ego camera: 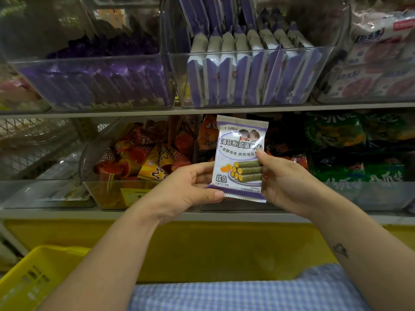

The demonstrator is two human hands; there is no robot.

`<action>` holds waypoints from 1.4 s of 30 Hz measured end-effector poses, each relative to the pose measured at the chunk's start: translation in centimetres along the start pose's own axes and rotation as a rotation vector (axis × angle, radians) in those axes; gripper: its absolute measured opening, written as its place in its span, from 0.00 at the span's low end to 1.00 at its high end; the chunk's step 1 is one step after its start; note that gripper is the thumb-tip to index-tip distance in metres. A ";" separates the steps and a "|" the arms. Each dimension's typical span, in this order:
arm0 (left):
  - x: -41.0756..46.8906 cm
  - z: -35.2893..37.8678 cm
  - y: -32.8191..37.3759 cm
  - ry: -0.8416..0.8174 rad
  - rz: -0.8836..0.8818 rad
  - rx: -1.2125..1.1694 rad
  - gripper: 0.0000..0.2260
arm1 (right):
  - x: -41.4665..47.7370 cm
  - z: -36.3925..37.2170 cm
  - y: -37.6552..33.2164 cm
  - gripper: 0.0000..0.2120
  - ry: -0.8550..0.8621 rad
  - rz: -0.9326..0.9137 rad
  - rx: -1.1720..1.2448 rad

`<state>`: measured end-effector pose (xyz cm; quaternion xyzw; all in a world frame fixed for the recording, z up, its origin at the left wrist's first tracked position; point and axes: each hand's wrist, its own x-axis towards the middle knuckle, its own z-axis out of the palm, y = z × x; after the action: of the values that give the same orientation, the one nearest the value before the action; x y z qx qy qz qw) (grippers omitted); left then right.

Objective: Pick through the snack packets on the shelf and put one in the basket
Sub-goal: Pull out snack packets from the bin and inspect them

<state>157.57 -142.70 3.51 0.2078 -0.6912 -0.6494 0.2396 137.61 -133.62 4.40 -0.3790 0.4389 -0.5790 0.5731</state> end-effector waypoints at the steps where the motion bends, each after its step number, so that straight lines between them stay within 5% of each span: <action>1: 0.0 -0.1 0.0 -0.004 0.006 0.003 0.24 | 0.0 0.0 0.0 0.20 -0.010 0.016 0.019; 8: -0.2 -0.4 0.0 -0.034 0.005 -0.036 0.26 | -0.3 0.0 -0.2 0.21 -0.041 0.064 0.082; 12: 0.3 0.4 -0.5 0.259 0.181 0.370 0.29 | -0.3 0.4 -0.3 0.26 0.051 -0.040 -0.003; 14: 0.4 1.1 -0.8 0.271 0.250 0.482 0.25 | -0.3 0.6 -0.1 0.27 0.069 -0.073 -0.025; 22: 0.3 2.3 -0.6 0.038 0.159 0.074 0.22 | -0.7 1.8 0.7 0.31 0.032 -0.098 -0.244; 28: 0.0 2.3 0.0 -0.071 0.077 -0.172 0.40 | -0.9 1.9 0.3 0.21 -0.050 -0.078 -0.133; 32: -0.2 1.8 0.2 -0.102 0.068 -0.218 0.25 | -0.7 1.7 0.4 0.24 0.027 -0.165 -0.151; 36: -0.4 1.4 0.1 -0.120 0.069 -0.206 0.23 | -0.8 1.3 0.2 0.33 0.066 -0.268 -0.334; 42: -0.5 1.7 0.0 -0.063 0.106 -0.143 0.21 | -0.8 2.0 0.7 0.25 0.093 -0.441 -0.585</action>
<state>156.94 -141.05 3.39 0.1329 -0.6603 -0.6896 0.2661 139.79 -132.90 4.44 -0.5857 0.5191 -0.5552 0.2814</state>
